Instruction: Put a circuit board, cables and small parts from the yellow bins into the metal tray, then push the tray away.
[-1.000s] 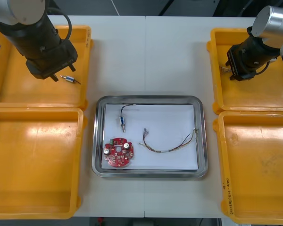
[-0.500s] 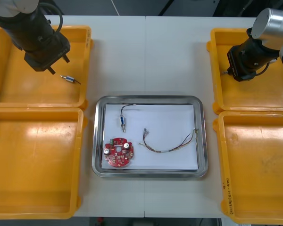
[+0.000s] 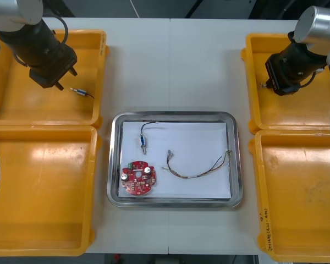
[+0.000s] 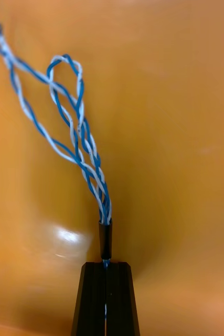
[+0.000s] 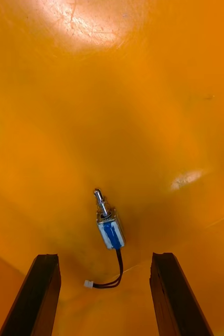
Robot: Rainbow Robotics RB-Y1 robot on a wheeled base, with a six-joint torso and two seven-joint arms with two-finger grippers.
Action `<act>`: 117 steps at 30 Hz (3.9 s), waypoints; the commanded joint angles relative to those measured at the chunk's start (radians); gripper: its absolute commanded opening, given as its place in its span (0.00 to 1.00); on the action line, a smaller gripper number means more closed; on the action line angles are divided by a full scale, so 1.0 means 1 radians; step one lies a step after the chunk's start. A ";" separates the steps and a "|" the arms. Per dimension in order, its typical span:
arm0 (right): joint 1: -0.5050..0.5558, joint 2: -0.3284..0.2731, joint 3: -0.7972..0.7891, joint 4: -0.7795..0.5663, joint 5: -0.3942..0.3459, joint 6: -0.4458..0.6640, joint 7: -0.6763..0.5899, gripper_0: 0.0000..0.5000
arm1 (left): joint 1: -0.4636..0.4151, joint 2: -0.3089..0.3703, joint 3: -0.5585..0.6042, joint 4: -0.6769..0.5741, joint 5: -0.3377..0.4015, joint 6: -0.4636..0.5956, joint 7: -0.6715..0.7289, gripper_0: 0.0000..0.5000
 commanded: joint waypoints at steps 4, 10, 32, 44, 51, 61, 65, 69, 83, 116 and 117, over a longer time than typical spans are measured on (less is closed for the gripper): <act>0.028 -0.042 0.004 -0.191 0.022 0.210 -0.015 0.00 | -0.064 -0.059 0.031 0.038 -0.022 -0.068 0.074 1.00; 0.028 -0.069 -0.022 -0.295 0.025 0.347 -0.001 0.00 | -0.063 -0.078 -0.015 0.061 -0.024 -0.093 0.075 1.00; 0.150 -0.120 -0.094 -0.761 0.009 0.719 0.286 0.00 | -0.057 -0.097 -0.102 0.171 -0.010 -0.203 0.075 1.00; 0.300 -0.164 -0.092 -1.105 -0.158 0.719 0.492 0.00 | -0.041 -0.097 -0.116 0.171 0.002 -0.235 0.074 0.24; 0.426 -0.221 -0.071 -1.312 -0.316 0.719 0.643 0.00 | -0.041 -0.096 -0.116 0.171 0.011 -0.237 0.069 0.00; 0.475 -0.327 -0.002 -1.469 -0.497 0.719 0.889 0.00 | -0.041 -0.090 -0.096 0.168 0.011 -0.235 0.061 0.00; 0.475 -0.356 0.020 -1.495 -0.578 0.719 1.022 0.00 | -0.041 -0.078 -0.074 0.150 0.008 -0.220 0.054 0.00; 0.475 -0.388 0.081 -1.545 -0.632 0.719 1.124 0.00 | -0.041 -0.058 -0.038 0.110 0.007 -0.165 0.044 0.00; 0.461 -0.361 0.391 -1.714 -0.615 0.666 1.358 0.00 | -0.041 -0.004 0.064 -0.097 -0.005 0.061 0.035 0.00; 0.410 -0.169 0.874 -1.467 -0.301 0.236 1.650 0.00 | -0.040 0.010 0.064 -0.455 0.037 0.351 0.032 0.00; 0.410 -0.169 0.879 -1.456 -0.297 0.232 1.665 0.00 | -0.040 0.010 0.064 -0.455 0.037 0.351 0.032 0.00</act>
